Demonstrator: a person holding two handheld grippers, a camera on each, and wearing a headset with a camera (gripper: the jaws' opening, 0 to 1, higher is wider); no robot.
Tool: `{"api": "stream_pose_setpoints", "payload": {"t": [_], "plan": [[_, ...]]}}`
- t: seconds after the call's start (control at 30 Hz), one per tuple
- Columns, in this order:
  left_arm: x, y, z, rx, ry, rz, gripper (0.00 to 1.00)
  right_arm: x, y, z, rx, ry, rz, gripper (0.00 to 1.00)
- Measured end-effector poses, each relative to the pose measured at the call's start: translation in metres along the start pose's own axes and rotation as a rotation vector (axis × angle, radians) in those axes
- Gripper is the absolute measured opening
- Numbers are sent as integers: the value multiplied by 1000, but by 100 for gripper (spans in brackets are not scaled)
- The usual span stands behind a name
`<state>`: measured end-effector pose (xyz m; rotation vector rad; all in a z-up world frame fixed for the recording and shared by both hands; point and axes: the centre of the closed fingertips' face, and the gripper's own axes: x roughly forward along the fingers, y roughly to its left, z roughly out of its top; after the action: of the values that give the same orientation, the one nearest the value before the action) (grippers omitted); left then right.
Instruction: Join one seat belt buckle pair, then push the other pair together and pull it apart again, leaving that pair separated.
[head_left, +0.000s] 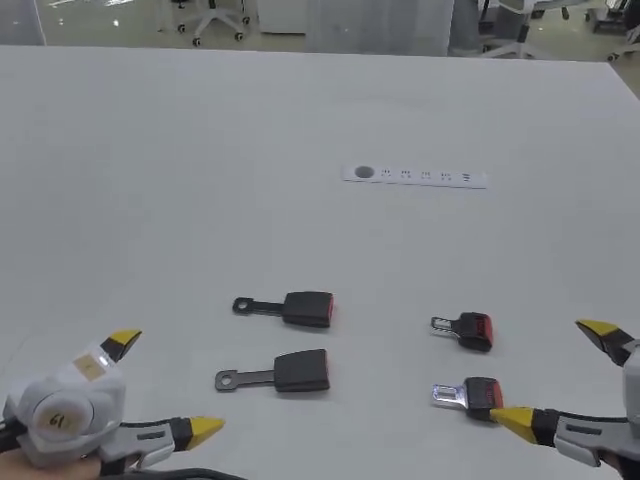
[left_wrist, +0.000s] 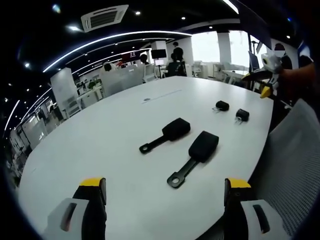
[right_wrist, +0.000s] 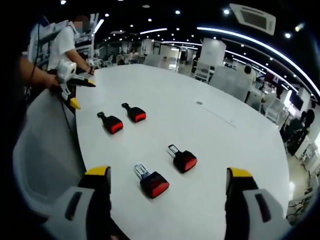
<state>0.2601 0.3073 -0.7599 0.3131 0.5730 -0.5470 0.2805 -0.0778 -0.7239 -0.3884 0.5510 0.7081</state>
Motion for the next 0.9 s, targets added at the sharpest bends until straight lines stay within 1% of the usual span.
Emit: {"api": "stream_pose_setpoints", "payload": {"t": [0.03, 0.13, 0.3, 0.33, 0.37, 0.4, 0.43, 0.5, 0.57, 0.6, 0.63, 0.7, 0.73, 0.77, 0.8, 0.87, 0.9], "plan": [[0, -1, 0, 3, 1, -1, 100, 0, 1, -1, 7, 4, 7, 97], [0, -1, -1, 7, 6, -2, 100, 0, 1, -7, 21, 17, 7, 99], [1, -3, 0, 24, 13, -9, 100, -2, -2, -11, 26, 17, 3, 98], [2, -4, -1, 43, 21, -13, 100, -2, -2, -11, 15, 13, 9, 97], [2, -3, -2, 97, 44, -8, 100, -3, -3, -12, 4, 21, 6, 95], [2, -4, -1, 115, 47, -10, 100, -3, -5, -15, -9, 41, -1, 93], [2, -8, 1, 135, 43, -20, 100, -3, -6, -18, -9, 53, 6, 91], [2, -11, -1, 160, 62, -35, 100, -4, -6, -19, 4, 59, 16, 86], [2, -10, -4, 206, 90, -42, 100, -4, -6, -21, -9, 66, 23, 83], [2, -6, -7, 240, 116, -31, 100, -4, -7, -22, -9, 71, 26, 83], [3, -4, -6, 235, 114, -17, 100, -4, -7, -22, -6, 71, 27, 83], [5, -4, -3, 202, 108, -35, 99, -3, -8, -22, 9, 77, 34, 83], [7, -6, -1, 199, 110, -49, 99, -3, -8, -23, 16, 85, 37, 84], [7, -7, -1, 200, 111, -54, 99, -2, -8, -23, 22, 91, 43, 85], [9, -10, 1, 212, 119, -76, 99, -3, -5, -24, 25, 105, 54, 83], [13, -13, 4, 240, 129, -107, 98, -2, -5, -25, 2, 118, 63, 79], [15, -16, 6, 241, 133, -121, 97, -1, -4, -26, -22, 124, 75, 79]]}}
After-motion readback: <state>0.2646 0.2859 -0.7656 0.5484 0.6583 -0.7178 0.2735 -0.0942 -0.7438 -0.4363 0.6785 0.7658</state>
